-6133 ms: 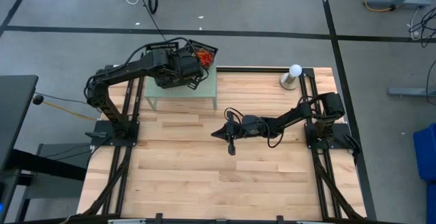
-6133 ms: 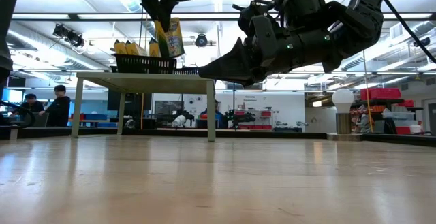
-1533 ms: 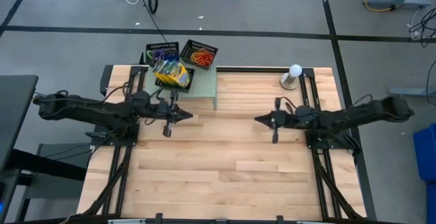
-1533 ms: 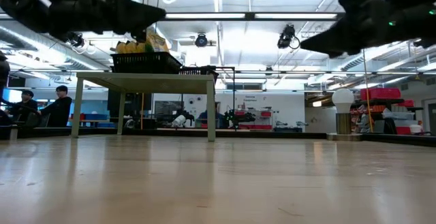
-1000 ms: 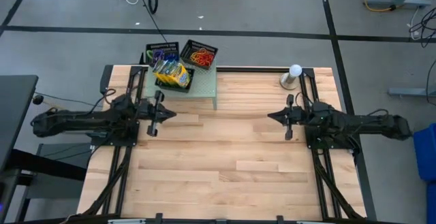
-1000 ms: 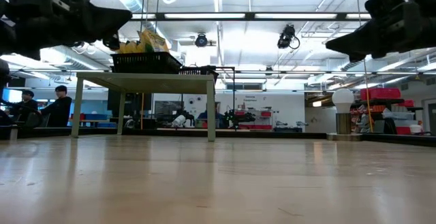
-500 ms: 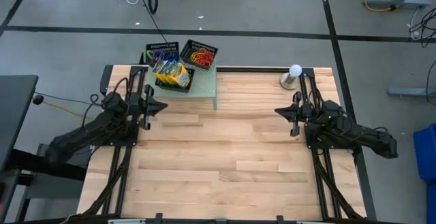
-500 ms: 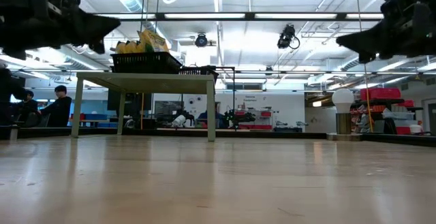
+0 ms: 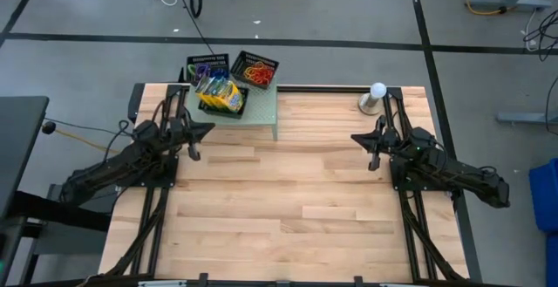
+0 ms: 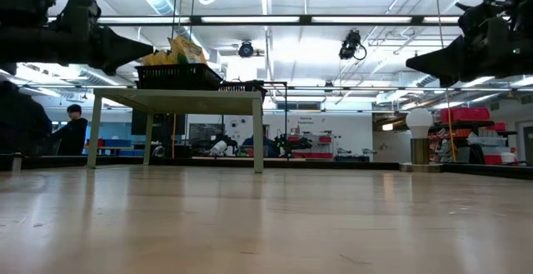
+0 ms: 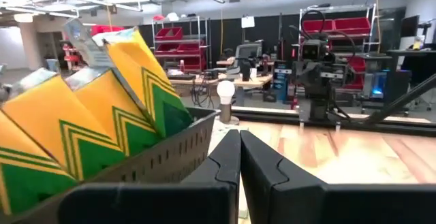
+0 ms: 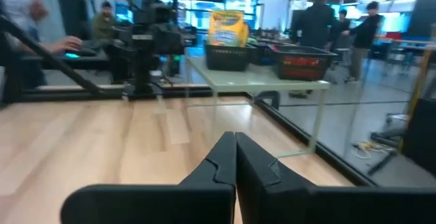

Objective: Pick & Place Office Desk Supplies
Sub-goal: Return to Home Position

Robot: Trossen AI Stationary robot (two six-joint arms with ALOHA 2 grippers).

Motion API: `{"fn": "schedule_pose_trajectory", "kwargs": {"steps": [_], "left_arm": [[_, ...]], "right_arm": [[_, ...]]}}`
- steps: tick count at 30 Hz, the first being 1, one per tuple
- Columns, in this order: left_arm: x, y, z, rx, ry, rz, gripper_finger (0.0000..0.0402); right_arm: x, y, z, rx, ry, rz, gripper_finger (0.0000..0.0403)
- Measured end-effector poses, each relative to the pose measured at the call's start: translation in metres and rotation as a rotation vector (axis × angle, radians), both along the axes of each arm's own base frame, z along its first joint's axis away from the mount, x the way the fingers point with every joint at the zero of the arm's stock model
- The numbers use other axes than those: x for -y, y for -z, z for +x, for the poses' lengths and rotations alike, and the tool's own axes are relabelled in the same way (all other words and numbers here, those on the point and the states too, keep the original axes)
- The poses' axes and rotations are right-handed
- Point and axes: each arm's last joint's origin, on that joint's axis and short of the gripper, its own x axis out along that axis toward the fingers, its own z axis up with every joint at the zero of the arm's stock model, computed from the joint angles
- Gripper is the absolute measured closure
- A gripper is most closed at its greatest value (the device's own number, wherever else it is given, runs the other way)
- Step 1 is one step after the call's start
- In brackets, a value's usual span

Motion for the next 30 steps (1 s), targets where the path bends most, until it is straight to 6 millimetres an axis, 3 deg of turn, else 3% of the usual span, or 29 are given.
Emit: {"fn": "schedule_pose_trajectory", "kwargs": {"steps": [4, 10, 18, 30], "left_arm": [[0.001, 0.004, 0.001, -0.034, -0.001, -0.015, 0.0393], [-0.002, 0.003, -0.001, -0.021, -0.165, -0.037, 0.0392], [0.003, 0.01, 0.003, -0.099, 0.033, -0.039, 0.0392], [0.002, 0.012, 0.004, -0.09, 0.037, -0.139, 0.0392]], "right_arm": [[0.002, 0.001, -0.001, -0.009, 0.085, -0.005, 0.0395], [0.003, 0.001, -0.001, -0.014, 0.105, -0.001, 0.0378], [0.003, 0.002, -0.001, -0.006, 0.104, 0.041, 0.038], [0.003, 0.002, -0.001, -0.005, 0.102, 0.046, 0.038]]}}
